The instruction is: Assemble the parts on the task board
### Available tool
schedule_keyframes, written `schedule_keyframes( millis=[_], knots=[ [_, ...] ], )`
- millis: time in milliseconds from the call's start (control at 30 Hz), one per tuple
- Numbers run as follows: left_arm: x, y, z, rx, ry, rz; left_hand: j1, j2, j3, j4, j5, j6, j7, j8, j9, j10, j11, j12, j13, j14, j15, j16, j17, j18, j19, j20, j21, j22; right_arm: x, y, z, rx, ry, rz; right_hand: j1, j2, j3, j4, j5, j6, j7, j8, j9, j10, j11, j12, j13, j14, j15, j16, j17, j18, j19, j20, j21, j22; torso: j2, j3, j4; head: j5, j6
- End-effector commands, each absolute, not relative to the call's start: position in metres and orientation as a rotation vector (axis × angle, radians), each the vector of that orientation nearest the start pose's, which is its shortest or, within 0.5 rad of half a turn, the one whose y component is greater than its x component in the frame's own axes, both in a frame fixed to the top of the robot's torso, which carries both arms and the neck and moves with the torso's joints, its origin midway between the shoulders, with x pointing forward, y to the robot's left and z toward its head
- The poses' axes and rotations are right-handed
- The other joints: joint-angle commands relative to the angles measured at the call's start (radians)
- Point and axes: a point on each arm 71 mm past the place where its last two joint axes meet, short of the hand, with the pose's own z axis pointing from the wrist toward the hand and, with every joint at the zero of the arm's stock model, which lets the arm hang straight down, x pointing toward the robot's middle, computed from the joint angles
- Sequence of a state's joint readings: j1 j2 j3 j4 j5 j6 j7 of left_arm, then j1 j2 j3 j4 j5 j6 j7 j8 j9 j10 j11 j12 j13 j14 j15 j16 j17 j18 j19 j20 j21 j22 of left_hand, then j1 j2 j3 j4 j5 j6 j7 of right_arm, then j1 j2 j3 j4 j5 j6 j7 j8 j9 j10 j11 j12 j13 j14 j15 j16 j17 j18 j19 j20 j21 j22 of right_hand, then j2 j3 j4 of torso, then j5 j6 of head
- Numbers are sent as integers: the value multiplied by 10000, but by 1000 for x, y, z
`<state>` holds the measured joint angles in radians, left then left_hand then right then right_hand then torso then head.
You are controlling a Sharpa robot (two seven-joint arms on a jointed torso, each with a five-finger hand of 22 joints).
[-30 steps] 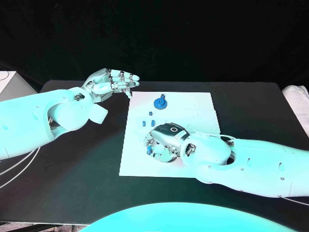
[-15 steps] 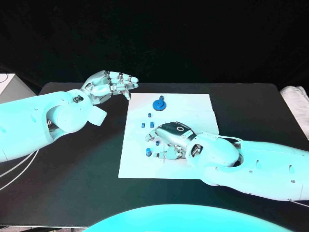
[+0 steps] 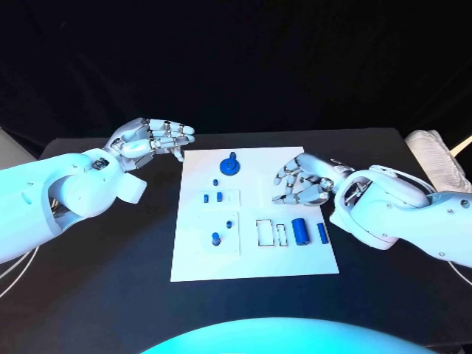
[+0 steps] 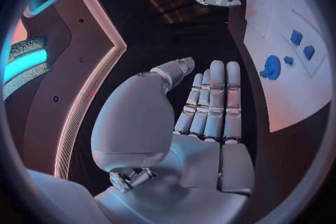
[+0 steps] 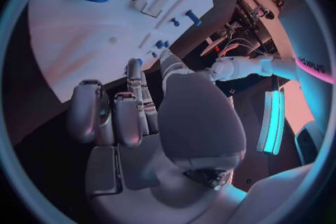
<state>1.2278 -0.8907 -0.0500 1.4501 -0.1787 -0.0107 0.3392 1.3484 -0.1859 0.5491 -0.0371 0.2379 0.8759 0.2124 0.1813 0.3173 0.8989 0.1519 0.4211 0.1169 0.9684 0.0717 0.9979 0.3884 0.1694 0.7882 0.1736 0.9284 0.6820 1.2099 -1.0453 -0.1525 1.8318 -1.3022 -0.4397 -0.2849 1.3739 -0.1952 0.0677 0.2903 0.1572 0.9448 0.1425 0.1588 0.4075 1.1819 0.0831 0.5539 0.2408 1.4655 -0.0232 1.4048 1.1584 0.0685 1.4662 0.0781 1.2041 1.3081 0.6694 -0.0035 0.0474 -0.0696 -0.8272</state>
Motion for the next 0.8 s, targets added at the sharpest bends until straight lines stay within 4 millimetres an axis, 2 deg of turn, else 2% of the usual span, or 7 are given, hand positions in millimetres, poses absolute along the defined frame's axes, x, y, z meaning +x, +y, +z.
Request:
schedule_keyframes(
  millis=[33,67,100,200,367,467,800],
  knots=[
    [493,236,-174,-8746,16219,-16429,-30,43,-73,-2,-3,-24,15,-40,-11,-63,-1,55,-8,5,52,-33,-9,145,75,7,-61,-9,407,-237,-203,2693,18887,6416,-163,130,-648,-27,54,134,-239,262,111,1645,-477,3625,4235,407,-155,335,742,-167,507,-163,650,1628,-28,-7,-17,-224,29],
    [493,236,-174,-8761,16222,-16425,-30,43,-73,-2,-3,-24,15,-40,-11,-63,-1,55,-8,5,52,-33,-9,145,75,7,-61,-9,405,-241,-204,2698,18976,6278,-141,310,-1150,107,44,73,-227,443,172,1541,-466,6232,7492,503,-131,608,1379,-199,520,-197,820,1741,-23,-5,-22,-257,49],
    [492,237,-175,-8783,16231,-16420,-30,43,-73,-2,-3,-24,15,-40,-11,-63,-1,55,-8,5,52,-33,-9,145,75,7,-61,-9,403,-246,-205,2676,19070,6107,-149,492,-1261,68,67,114,-214,554,196,1992,-485,7413,9086,597,-148,803,1843,-220,547,-178,976,1812,-21,-5,-26,-268,48],
    [489,238,-178,-8856,16272,-16409,-30,43,-73,-2,-3,-24,15,-40,-11,-63,-1,55,-8,5,52,-33,-9,145,75,7,-61,-9,395,-257,-208,2561,19267,5678,-235,591,-1487,13,51,201,-252,730,219,2344,-474,8292,10410,687,-145,1008,2364,-258,588,-157,1210,1914,-23,9,-35,-304,51],
    [486,238,-183,-8953,16348,-16408,-30,43,-73,-2,-3,-24,15,-40,-11,-63,-1,55,-8,5,52,-33,-9,145,75,7,-61,-9,383,-268,-215,2560,19508,4877,-542,710,-1686,34,209,350,-305,916,245,2407,-513,8465,10746,730,-168,1098,2601,-298,637,-170,1460,2010,-38,21,-35,-410,63],
    [485,238,-184,-8974,16378,-16426,-30,43,-73,-2,-3,-24,15,-40,-11,-63,-1,55,-8,5,52,-33,-9,145,75,7,-61,-9,378,-271,-221,2942,19565,4514,-948,1027,-1827,22,695,468,-363,1066,267,2463,-563,8526,10912,742,-209,1122,2673,-314,658,-200,1561,2054,-53,19,-56,-431,72],
    [484,238,-186,-9012,16434,-16426,-30,43,-73,-2,-3,-24,15,-40,-11,-63,-1,55,-8,5,52,-33,-9,145,75,7,-61,-9,367,-263,-241,3649,19832,4065,-1095,938,-2100,27,999,540,-413,1219,283,2504,-604,8544,11034,762,-242,1154,2775,-332,679,-231,1665,2098,-23,12,-15,-552,73]
  ],
)
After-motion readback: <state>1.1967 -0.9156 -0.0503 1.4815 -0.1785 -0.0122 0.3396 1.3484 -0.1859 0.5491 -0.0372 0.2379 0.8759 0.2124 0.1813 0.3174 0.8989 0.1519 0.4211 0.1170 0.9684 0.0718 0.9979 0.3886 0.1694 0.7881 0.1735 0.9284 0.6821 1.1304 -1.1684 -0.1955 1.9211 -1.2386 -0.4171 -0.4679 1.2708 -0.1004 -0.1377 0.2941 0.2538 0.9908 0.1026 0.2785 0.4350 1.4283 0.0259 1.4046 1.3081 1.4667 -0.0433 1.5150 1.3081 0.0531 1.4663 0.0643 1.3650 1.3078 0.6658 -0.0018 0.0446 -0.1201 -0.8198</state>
